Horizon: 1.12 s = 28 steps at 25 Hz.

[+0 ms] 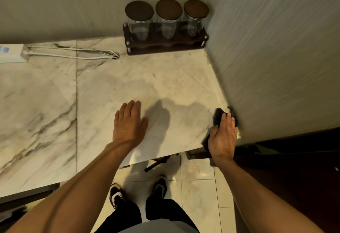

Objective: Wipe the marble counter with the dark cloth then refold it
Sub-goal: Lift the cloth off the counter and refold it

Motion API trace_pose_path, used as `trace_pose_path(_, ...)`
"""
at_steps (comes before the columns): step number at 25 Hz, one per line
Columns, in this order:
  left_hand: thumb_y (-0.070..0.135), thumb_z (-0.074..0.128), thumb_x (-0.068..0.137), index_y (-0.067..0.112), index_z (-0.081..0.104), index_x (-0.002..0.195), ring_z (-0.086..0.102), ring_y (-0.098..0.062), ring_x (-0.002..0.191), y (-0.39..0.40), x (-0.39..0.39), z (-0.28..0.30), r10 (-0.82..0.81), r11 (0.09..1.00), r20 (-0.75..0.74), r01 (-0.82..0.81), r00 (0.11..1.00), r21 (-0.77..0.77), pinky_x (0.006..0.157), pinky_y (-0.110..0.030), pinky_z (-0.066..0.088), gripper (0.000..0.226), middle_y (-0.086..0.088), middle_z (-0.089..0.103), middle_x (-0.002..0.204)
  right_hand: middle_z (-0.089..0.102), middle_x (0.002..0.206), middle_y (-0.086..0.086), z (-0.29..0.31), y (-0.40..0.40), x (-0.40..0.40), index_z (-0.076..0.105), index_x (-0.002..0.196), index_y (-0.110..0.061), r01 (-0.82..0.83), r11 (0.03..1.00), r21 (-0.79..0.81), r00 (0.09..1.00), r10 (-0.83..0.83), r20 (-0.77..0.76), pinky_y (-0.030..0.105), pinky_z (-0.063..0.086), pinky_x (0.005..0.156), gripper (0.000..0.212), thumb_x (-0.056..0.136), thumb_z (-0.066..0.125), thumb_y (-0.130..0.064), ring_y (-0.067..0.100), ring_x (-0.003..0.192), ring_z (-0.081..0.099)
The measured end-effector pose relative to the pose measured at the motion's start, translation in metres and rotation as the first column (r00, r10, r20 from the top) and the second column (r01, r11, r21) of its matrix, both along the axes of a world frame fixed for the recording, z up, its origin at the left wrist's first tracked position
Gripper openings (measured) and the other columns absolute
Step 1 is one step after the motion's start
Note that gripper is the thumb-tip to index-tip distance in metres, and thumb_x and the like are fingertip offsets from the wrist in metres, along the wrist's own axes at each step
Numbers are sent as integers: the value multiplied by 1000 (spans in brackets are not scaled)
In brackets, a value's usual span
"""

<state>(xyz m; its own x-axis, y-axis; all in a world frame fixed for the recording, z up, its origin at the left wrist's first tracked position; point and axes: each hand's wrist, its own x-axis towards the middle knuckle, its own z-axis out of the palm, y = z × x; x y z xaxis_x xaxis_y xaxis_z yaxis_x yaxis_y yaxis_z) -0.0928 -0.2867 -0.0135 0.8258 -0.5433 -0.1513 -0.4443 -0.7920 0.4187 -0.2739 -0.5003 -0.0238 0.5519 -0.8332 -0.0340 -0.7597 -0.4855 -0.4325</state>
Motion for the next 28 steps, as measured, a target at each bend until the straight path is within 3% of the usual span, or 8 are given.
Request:
trace_pose_path(8,36,46,94,13,29,147,25,-29,142,22,-34,14,-65,996,-92,59,994,-71,116,-44,22,60,-10,32,154,35,152,10,11,18,-23,36,143,-11,133,987,91,987,-140,75,45,21,117,46,98,38,-14,25,143,23)
trace_pose_path(12,38,46,94,13,29,147,35,-26,136,19,-46,33,-115,984,-104,100,988,-146,112,-44,31,60,-9,38,150,59,123,19,34,32,-30,44,137,-18,281,907,312,944,-320,77,52,47,93,42,96,34,-18,35,105,56)
trace_pose_path(16,38,43,96,20,40,140,44,-17,127,17,-66,57,-192,963,-267,129,944,-235,106,-30,35,47,-2,49,140,62,97,8,59,62,-44,50,132,-23,134,871,472,974,-203,98,42,52,74,37,99,36,-17,25,83,59)
trace_pose_path(18,37,42,98,20,53,124,55,-24,115,14,-73,73,-124,952,-579,-68,806,-298,98,-32,43,33,-5,59,123,65,98,4,70,88,-46,50,133,-26,-13,882,471,989,-59,138,31,51,67,37,99,38,-16,18,78,60)
trace_pose_path(20,39,42,98,14,56,115,60,-31,107,14,-75,87,-76,880,-908,-400,412,-256,95,-39,49,33,-10,62,116,64,108,-4,80,115,-37,48,134,-32,-153,903,402,981,91,171,11,43,68,42,98,39,-13,4,82,58)
trace_pose_path(22,49,44,94,7,58,117,65,-30,103,22,-75,93,-84,837,-987,-527,140,-146,90,-39,53,49,-14,66,117,59,117,-18,92,140,-22,45,131,-43,-327,873,361,934,242,261,1,37,76,52,96,40,-6,-11,94,55)
trace_pose_path(24,54,48,91,8,62,116,69,-31,97,39,-68,96,-108,789,-992,-603,60,-123,82,-39,56,54,-17,71,109,45,126,-31,99,159,-6,38,129,-50,-495,818,292,858,406,316,-2,28,89,59,93,41,-3,-22,109,43)
trace_pose_path(28,41,51,93,9,70,111,70,-29,82,78,-42,97,-171,692,-983,-703,65,-166,70,-38,57,41,-15,70,103,19,149,-22,96,180,22,28,146,-30,-664,725,185,748,640,177,5,7,108,53,97,38,-15,-8,136,16)
